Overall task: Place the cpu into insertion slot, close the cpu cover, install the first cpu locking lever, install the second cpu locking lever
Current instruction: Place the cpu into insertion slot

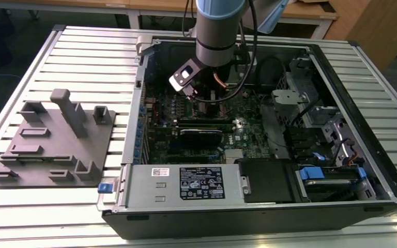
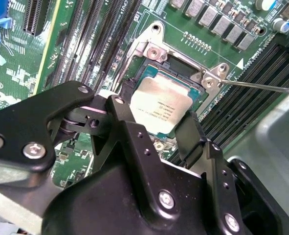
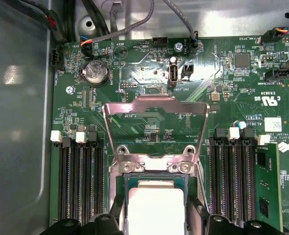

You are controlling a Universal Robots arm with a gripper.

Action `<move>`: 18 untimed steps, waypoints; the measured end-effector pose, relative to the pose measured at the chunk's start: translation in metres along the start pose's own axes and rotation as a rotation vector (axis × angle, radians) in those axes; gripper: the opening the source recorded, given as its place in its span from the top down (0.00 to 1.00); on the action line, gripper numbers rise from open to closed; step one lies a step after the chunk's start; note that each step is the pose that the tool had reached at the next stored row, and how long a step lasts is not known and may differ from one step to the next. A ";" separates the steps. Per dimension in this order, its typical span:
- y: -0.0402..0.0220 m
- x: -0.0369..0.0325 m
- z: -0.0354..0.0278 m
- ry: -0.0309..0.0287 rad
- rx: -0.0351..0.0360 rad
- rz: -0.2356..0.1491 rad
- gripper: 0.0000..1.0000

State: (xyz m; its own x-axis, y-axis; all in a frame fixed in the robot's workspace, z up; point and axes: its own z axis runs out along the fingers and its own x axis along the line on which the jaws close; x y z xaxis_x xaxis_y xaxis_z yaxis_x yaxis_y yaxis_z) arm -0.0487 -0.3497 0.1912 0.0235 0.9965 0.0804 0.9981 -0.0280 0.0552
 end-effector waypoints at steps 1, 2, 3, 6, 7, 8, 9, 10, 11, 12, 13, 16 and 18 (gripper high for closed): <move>0.0000 0.0001 -0.0006 0.0000 0.0002 0.000 0.40; 0.0001 0.0001 -0.0012 -0.0001 0.0002 0.000 0.40; 0.0001 0.0001 -0.0017 -0.0001 0.0002 0.000 0.40; 0.0003 0.0003 -0.0039 -0.0001 0.0005 0.000 0.40; 0.0004 0.0004 -0.0051 -0.0002 0.0010 0.000 0.40; 0.0005 0.0005 -0.0063 -0.0003 0.0017 0.000 0.40; 0.0006 0.0006 -0.0075 -0.0002 0.0023 0.000 0.40; 0.0007 0.0007 -0.0087 -0.0002 0.0029 0.000 0.40; 0.0008 0.0008 -0.0099 -0.0003 0.0037 0.000 0.40; 0.0010 0.0009 -0.0113 -0.0003 0.0046 0.000 0.40; 0.0012 0.0010 -0.0125 -0.0002 0.0055 0.000 0.40; 0.0018 0.0013 -0.0160 -0.0003 0.0086 0.001 0.47; 0.0022 0.0015 -0.0182 -0.0005 0.0114 0.001 0.54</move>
State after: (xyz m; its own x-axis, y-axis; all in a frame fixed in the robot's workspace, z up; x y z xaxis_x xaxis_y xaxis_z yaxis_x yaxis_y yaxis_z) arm -0.0474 -0.3498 0.2095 0.0243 0.9965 0.0799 0.9986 -0.0279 0.0438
